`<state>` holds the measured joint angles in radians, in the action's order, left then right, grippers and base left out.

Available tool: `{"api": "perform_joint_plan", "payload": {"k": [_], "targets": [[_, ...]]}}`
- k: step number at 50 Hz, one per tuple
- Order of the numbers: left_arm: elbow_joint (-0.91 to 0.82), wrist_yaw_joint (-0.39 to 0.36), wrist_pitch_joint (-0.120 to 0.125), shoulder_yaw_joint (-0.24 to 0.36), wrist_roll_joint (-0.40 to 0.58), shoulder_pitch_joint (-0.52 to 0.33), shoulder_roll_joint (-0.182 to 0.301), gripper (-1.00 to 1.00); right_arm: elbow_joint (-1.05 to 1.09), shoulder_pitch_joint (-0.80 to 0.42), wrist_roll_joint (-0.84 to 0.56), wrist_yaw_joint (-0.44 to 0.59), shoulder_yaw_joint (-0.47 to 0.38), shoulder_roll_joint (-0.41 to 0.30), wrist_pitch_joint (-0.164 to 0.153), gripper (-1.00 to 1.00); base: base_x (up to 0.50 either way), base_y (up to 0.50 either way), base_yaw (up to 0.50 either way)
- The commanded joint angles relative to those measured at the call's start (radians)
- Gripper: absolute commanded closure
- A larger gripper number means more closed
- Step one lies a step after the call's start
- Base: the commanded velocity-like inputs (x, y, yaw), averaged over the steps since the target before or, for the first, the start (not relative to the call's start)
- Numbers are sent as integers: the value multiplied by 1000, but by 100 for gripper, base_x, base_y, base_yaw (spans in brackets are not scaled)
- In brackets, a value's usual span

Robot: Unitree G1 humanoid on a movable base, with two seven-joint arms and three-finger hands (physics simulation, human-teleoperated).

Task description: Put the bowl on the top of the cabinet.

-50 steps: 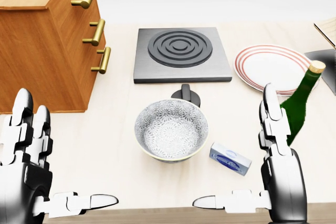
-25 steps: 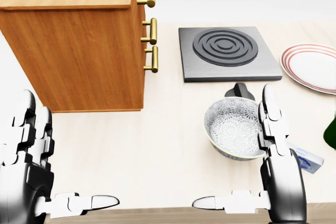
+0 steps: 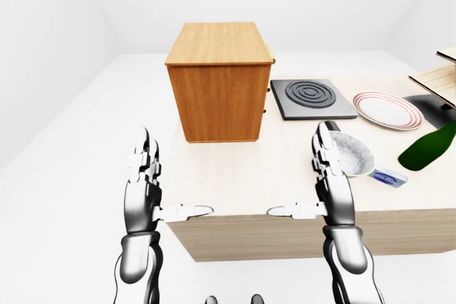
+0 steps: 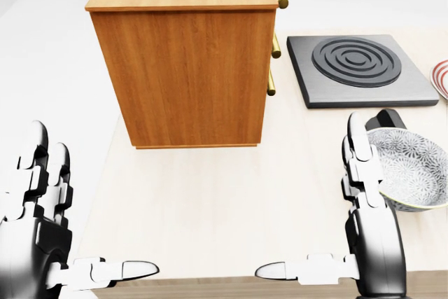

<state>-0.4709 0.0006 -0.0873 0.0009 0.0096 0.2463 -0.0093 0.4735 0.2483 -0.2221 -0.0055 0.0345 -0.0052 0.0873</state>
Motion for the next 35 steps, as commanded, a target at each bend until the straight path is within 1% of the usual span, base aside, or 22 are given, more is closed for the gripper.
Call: {"api": "perform_joint_plan", "payload": {"k": [1, 17, 35], "targets": [[2, -1, 0, 0, -1, -2, -1, -100, -11, -6, 7, 1, -3, -1, 0, -100, 0, 0, 0], [8, 2, 0, 0, 2, -8, -1, -100, -22, -14, 13, 3, -8, -1, 0, -100, 0, 0, 0], [12, -9, 0, -11, 2, -4, 2, -100, -22, -12, 9, 6, -3, -1, 0, -100, 26, 0, 0]]}}
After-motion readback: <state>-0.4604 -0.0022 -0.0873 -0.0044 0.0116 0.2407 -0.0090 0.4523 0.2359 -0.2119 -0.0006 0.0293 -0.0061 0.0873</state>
